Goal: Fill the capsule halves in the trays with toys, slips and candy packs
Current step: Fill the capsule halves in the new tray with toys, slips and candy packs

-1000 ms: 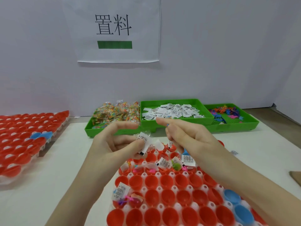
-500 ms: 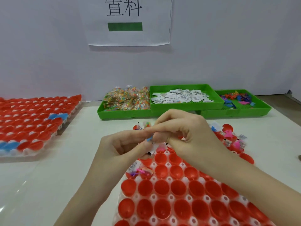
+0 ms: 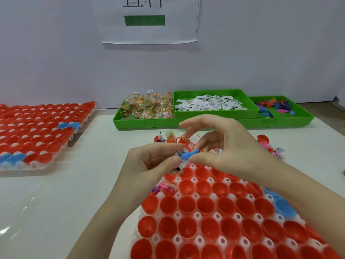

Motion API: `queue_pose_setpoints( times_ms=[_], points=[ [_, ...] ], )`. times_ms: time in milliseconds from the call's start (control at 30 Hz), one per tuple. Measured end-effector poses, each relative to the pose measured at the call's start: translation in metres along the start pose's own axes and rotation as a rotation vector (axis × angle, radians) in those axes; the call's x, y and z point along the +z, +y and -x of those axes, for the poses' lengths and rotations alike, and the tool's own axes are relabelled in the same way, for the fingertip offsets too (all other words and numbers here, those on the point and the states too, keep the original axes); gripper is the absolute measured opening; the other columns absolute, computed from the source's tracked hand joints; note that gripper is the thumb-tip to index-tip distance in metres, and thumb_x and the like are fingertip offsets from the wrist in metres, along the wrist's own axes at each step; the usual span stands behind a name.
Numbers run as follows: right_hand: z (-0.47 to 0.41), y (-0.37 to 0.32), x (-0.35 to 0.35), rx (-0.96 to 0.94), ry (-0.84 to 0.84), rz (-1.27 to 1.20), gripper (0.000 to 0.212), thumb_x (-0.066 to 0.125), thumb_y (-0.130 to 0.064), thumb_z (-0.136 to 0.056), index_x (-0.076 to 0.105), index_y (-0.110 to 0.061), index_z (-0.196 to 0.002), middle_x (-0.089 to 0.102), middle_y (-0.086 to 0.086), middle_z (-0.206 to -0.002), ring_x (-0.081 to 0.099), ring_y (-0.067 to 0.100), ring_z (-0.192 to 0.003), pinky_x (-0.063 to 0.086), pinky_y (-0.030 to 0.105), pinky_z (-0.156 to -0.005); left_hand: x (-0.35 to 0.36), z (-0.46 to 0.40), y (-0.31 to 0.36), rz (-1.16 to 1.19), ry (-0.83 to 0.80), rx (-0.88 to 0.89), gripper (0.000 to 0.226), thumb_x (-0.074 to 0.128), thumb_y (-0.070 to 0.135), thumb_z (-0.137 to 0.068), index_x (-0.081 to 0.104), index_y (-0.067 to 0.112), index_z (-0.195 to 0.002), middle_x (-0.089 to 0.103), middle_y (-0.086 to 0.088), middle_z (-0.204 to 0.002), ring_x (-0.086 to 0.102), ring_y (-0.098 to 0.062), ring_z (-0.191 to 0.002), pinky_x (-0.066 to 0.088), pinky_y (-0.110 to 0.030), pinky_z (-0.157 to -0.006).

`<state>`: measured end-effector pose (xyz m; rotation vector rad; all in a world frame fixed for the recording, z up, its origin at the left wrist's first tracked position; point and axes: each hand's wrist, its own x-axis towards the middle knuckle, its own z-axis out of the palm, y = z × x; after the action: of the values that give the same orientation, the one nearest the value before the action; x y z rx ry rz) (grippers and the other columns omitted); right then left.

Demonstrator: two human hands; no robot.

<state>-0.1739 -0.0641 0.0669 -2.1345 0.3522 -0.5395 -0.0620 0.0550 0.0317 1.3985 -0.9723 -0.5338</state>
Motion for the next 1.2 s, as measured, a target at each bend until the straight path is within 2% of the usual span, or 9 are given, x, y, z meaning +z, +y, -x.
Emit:
queue_pose_setpoints(
  times_ms=[200,333,433,500,633,767,867,1067,1200],
  points=[
    [-0.008,0.007,-0.003,0.229,-0.088,-0.075,0.057,0.074,0.007,-0.066,0.055,-0.027,-0.108,0.072,-0.003,-0.084,0.062,0.004,-0.061,0.055,0.026,-0.066,0.003,0.001,-0.004,-0.101,-0.041,0.060,0.040,0.061,-0.009,-0.078,0.061,0.027,-0.097,0.072,-0.002,-0.081,0.069,-0.008,-0.069,0.052,-0.014,-0.062],
    [-0.009,0.016,0.002,0.267,-0.112,-0.031,0.038,0.074,0.002,-0.069,0.070,-0.018,-0.101,0.072,-0.005,-0.085,0.062,-0.005,-0.066,0.052,0.017,-0.070,0.007,0.002,-0.013,-0.197,0.001,0.076,0.052,0.059,-0.013,-0.079,0.054,0.033,-0.102,0.073,0.009,-0.081,0.069,-0.005,-0.075,0.050,-0.014,-0.068],
    [-0.004,0.025,0.010,0.272,-0.113,-0.078,0.034,0.070,0.004,-0.074,0.070,-0.011,-0.104,0.072,0.005,-0.093,0.066,0.004,-0.076,0.054,0.018,-0.074,0.009,0.003,-0.020,-0.229,0.048,0.049,0.059,0.060,-0.011,-0.080,0.050,0.040,-0.107,0.073,0.008,-0.081,0.068,-0.004,-0.078,0.051,-0.016,-0.074],
    [-0.001,0.031,0.013,0.247,-0.124,-0.121,0.032,0.066,0.006,-0.077,0.070,-0.011,-0.104,0.072,0.004,-0.084,0.064,0.002,-0.066,0.055,0.018,-0.068,0.011,0.005,-0.025,-0.297,0.069,0.038,0.063,0.062,-0.007,-0.080,0.046,0.046,-0.109,0.072,0.011,-0.087,0.067,0.001,-0.081,0.052,-0.019,-0.081],
    [0.003,0.037,0.010,0.177,-0.132,-0.087,0.027,0.068,0.008,-0.073,0.074,-0.017,-0.080,0.073,0.001,-0.073,0.064,0.006,-0.063,0.054,0.020,-0.063,0.013,0.006,-0.031,-0.484,0.026,0.051,0.065,0.071,0.009,-0.077,0.038,0.054,-0.109,0.054,0.023,-0.103,0.061,0.014,-0.077,0.045,-0.004,-0.074],
    [0.003,0.041,0.013,0.180,-0.201,0.205,0.030,0.063,0.004,-0.072,0.076,-0.021,-0.085,0.073,0.001,-0.077,0.059,-0.004,-0.059,0.050,0.013,-0.061,-0.003,0.006,-0.034,-0.797,-0.062,0.091,0.052,0.078,0.045,-0.064,0.057,0.042,-0.112,0.046,0.025,-0.122,0.047,0.001,-0.116,0.033,-0.021,-0.101],
    [0.002,0.042,0.020,0.141,-0.302,0.413,0.031,0.058,-0.003,-0.076,0.075,-0.023,-0.093,0.065,-0.012,-0.067,0.053,-0.010,-0.053,0.041,0.003,-0.054,-0.008,0.006,-0.039,-1.024,-0.216,0.052,0.069,0.060,0.073,-0.061,0.054,0.039,-0.121,0.033,0.031,-0.125,0.026,0.001,-0.129,0.016,-0.023,-0.101],
    [-0.002,0.052,0.034,0.022,-0.336,0.563,0.025,0.061,-0.008,-0.082,0.074,-0.026,-0.093,0.046,-0.017,-0.076,0.042,-0.006,-0.059,0.046,0.018,-0.063,-0.008,0.007,-0.047,-1.054,-0.304,0.016,0.039,0.053,0.062,-0.077,0.060,0.044,-0.112,0.034,0.031,-0.134,0.011,0.005,-0.130,0.008,-0.020,-0.090],
    [-0.002,0.054,0.038,0.044,-0.293,0.568,0.027,0.063,-0.011,-0.080,0.066,-0.026,-0.102,0.064,-0.011,-0.090,0.047,-0.003,-0.064,0.050,0.025,-0.070,-0.009,0.007,-0.048,-1.065,-0.303,0.028,0.045,0.052,0.060,-0.079,0.055,0.042,-0.120,0.033,0.031,-0.135,0.011,0.004,-0.130,0.007,-0.021,-0.092]
  ],
)
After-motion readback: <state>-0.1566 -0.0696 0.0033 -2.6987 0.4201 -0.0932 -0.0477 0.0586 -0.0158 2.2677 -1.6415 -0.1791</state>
